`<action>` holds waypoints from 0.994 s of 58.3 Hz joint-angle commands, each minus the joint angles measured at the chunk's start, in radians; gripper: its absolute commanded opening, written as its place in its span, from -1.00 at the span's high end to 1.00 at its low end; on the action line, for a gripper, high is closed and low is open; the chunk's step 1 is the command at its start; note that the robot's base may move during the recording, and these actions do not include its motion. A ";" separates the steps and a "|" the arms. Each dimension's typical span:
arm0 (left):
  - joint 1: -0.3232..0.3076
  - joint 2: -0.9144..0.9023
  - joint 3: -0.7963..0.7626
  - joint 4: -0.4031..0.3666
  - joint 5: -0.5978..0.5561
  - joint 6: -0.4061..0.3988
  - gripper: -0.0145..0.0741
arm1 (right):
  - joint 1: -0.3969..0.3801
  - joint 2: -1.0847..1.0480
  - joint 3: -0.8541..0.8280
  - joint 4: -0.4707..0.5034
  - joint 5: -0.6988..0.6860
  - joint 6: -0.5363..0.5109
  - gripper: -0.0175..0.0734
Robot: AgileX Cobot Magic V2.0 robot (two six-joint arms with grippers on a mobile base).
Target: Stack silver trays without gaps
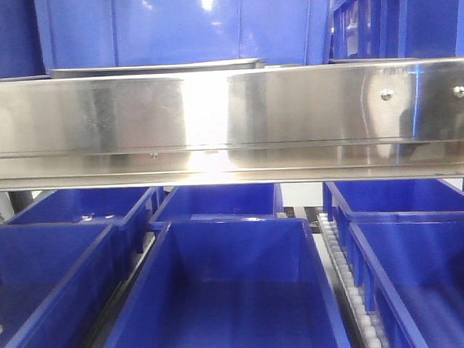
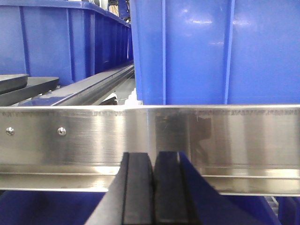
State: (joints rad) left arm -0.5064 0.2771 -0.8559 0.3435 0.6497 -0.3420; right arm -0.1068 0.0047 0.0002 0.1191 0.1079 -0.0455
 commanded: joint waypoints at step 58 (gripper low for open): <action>0.120 -0.090 0.280 -0.192 -0.265 0.161 0.69 | 0.002 -0.005 0.000 -0.010 -0.010 -0.011 0.79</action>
State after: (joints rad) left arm -0.4279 0.2111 -0.6548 0.2261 0.4909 -0.2559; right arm -0.1068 0.0047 0.0002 0.1191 0.1098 -0.0455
